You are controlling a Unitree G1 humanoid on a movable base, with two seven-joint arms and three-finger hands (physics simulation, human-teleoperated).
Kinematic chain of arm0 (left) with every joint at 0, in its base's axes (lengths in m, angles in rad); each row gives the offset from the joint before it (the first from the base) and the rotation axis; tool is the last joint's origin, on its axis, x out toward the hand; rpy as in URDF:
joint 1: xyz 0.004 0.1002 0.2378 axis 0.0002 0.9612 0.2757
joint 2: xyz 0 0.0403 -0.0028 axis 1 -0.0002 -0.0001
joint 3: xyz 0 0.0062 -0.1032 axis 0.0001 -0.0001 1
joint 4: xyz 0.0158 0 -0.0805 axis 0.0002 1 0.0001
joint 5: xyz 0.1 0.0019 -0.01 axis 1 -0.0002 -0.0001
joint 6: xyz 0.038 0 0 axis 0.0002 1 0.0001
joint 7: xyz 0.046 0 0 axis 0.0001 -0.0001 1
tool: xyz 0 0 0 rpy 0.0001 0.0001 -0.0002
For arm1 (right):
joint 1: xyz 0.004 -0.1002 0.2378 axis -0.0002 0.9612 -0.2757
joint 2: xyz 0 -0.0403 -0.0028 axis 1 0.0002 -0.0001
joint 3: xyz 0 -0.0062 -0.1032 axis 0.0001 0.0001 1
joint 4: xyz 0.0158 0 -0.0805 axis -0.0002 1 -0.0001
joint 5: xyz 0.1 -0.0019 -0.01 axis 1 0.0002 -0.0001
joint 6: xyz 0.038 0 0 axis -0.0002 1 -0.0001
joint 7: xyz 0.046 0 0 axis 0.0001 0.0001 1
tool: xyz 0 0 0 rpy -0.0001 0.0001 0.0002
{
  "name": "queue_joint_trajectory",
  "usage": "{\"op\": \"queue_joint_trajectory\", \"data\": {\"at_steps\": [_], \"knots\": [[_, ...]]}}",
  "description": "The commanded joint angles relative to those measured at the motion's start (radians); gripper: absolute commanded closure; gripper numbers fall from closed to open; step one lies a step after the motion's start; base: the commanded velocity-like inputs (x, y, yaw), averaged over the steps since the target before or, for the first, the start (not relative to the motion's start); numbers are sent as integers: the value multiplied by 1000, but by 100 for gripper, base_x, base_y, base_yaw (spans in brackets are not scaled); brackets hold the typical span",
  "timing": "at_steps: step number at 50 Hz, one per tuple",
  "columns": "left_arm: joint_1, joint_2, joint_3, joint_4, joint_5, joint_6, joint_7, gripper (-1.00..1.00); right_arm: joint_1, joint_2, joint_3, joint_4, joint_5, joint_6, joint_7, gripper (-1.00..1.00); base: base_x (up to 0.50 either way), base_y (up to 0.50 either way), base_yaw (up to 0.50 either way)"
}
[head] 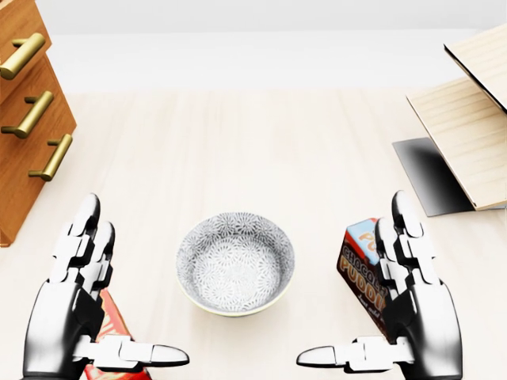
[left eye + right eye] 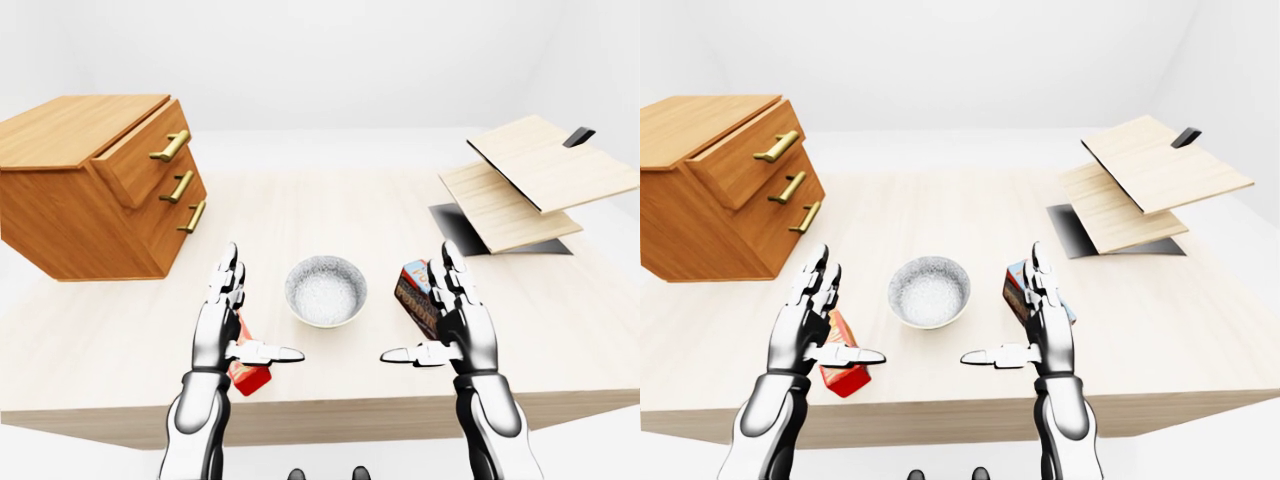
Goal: Close the top drawer of the cabinet and put the bowl on top of it.
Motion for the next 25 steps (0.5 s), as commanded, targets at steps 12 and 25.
{"op": "queue_joint_trajectory", "data": {"at_steps": [12,25], "knots": [[13,-1,-5,-23,-7,0,-16,-100,31,0,8,-14,9,-46,7,-100,17,0,0],[11,-1,-6,-19,-7,0,-15,-100,35,0,8,-18,11,-53,7,-100,0,0,0]]}}
